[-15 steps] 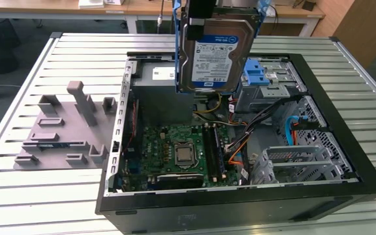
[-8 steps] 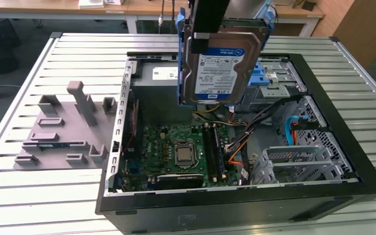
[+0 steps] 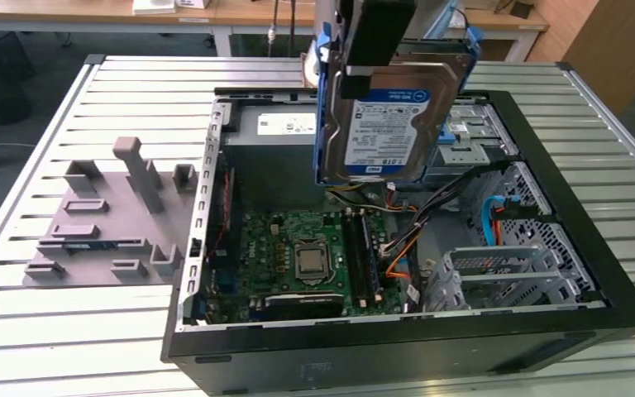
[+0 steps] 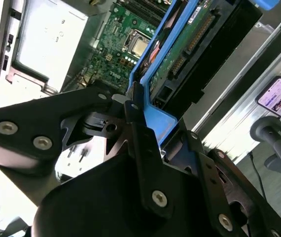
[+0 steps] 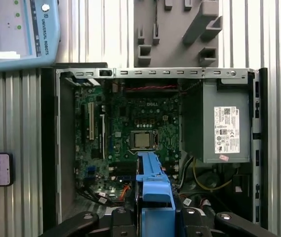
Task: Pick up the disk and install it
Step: 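Insert the disk into the insertion slot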
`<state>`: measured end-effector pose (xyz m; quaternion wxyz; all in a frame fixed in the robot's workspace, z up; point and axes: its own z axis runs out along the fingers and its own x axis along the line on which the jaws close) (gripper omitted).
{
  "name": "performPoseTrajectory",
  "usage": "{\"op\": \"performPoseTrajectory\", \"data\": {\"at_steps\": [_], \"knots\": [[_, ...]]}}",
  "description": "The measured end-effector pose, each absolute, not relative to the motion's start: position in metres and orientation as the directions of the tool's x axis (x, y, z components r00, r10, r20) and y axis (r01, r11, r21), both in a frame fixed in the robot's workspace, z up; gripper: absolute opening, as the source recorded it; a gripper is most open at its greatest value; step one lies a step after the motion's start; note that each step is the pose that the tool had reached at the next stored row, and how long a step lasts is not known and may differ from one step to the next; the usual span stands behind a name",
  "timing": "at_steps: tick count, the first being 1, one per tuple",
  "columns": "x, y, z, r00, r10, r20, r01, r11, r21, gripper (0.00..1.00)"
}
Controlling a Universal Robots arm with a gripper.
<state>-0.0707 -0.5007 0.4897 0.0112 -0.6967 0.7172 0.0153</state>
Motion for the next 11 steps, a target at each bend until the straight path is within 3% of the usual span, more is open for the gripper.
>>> {"op": "performPoseTrajectory", "data": {"at_steps": [11], "knots": [[-0.052, -0.527, 0.482, -0.029, -0.999, -0.038, -1.000, 0.029, 0.004, 0.36]]}}
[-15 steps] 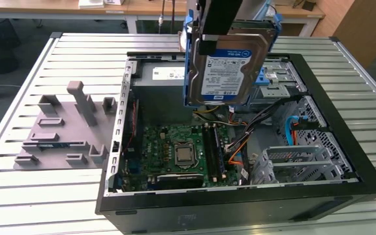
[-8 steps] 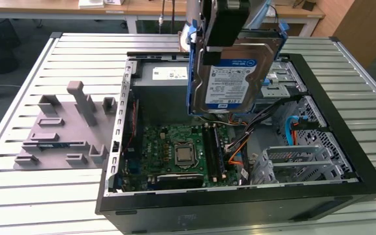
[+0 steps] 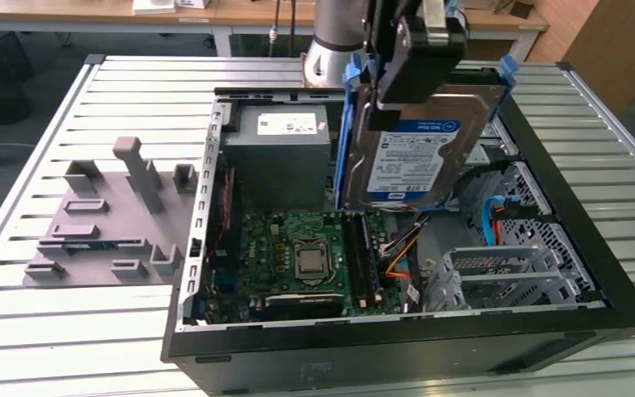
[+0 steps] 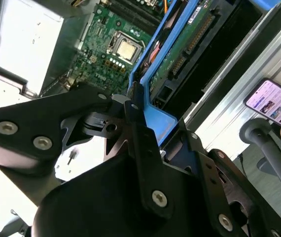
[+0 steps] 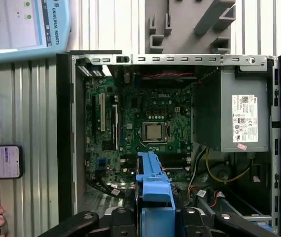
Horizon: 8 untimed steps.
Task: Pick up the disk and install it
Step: 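Insert the disk into the insertion slot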
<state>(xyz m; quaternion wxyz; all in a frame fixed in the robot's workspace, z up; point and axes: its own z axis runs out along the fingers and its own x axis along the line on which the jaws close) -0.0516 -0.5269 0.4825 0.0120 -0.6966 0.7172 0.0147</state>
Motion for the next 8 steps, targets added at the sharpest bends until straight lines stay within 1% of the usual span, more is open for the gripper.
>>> {"op": "performPoseTrajectory", "data": {"at_steps": [4, 8], "knots": [[-0.041, -0.531, 0.481, -0.029, -0.999, -0.038, -1.000, 0.029, 0.004, 0.36], [-0.040, -0.547, 0.478, -0.029, -0.999, -0.038, -1.000, 0.029, 0.004, 0.36]]}}
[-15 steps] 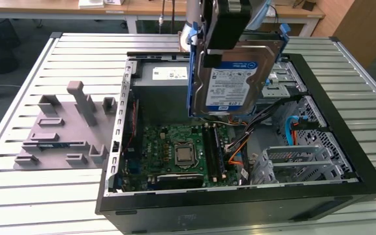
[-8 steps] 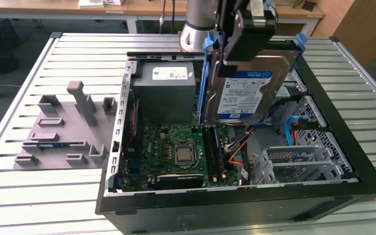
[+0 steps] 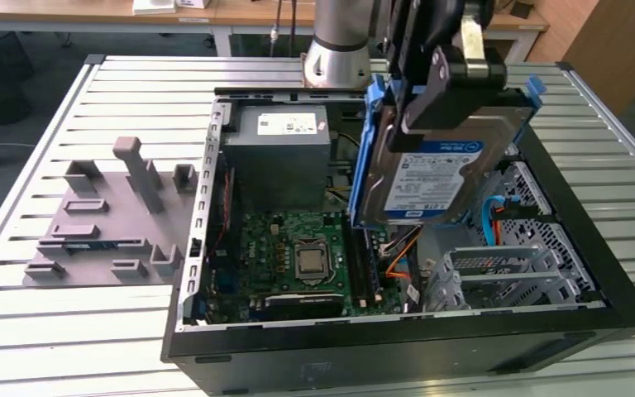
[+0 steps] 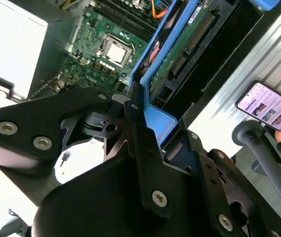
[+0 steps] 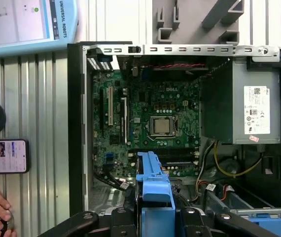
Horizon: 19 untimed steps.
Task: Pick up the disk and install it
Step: 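Insert the disk into the insertion slot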
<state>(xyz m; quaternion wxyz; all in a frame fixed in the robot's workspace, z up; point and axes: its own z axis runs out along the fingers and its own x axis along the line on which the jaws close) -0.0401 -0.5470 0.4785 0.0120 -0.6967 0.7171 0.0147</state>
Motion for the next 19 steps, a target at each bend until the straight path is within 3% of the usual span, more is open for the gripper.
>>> {"op": "performPoseTrajectory", "data": {"at_steps": [5, 19], "knots": [[-0.038, -0.563, 0.477, -0.029, -0.999, -0.037, -1.000, 0.029, 0.004, 0.36], [0.002, -0.569, 0.467, -0.029, -0.999, -0.035, -1.000, 0.029, 0.005, 0.36]]}}
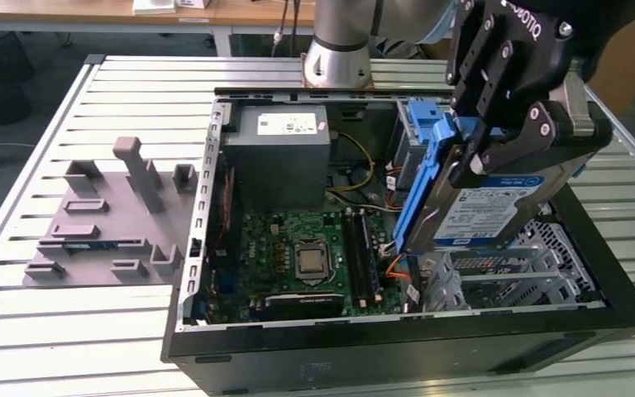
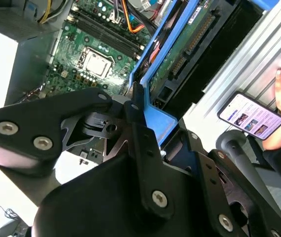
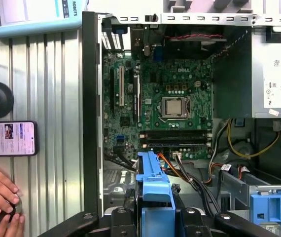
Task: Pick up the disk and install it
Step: 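Insert the disk into the insertion slot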
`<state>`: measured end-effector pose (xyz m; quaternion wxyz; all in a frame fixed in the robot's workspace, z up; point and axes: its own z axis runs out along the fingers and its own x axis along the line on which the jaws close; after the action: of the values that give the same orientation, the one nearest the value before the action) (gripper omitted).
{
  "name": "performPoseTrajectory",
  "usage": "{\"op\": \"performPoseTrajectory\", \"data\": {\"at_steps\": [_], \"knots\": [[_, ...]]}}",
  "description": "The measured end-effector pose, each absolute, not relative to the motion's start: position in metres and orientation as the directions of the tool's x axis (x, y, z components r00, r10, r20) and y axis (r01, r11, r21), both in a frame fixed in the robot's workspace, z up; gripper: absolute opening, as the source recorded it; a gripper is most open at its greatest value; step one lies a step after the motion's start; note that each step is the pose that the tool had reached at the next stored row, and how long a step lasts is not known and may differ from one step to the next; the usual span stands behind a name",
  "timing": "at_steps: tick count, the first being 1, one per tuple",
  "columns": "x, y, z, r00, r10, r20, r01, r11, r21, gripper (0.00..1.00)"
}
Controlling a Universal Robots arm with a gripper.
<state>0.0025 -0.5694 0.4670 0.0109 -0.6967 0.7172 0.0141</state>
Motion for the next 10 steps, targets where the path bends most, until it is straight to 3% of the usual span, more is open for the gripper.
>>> {"op": "performPoseTrajectory", "data": {"at_steps": [10], "knots": [[0.0038, -0.5711, 0.4656, -0.029, -0.999, -0.032, -1.000, 0.029, 0.005, 0.36]]}}
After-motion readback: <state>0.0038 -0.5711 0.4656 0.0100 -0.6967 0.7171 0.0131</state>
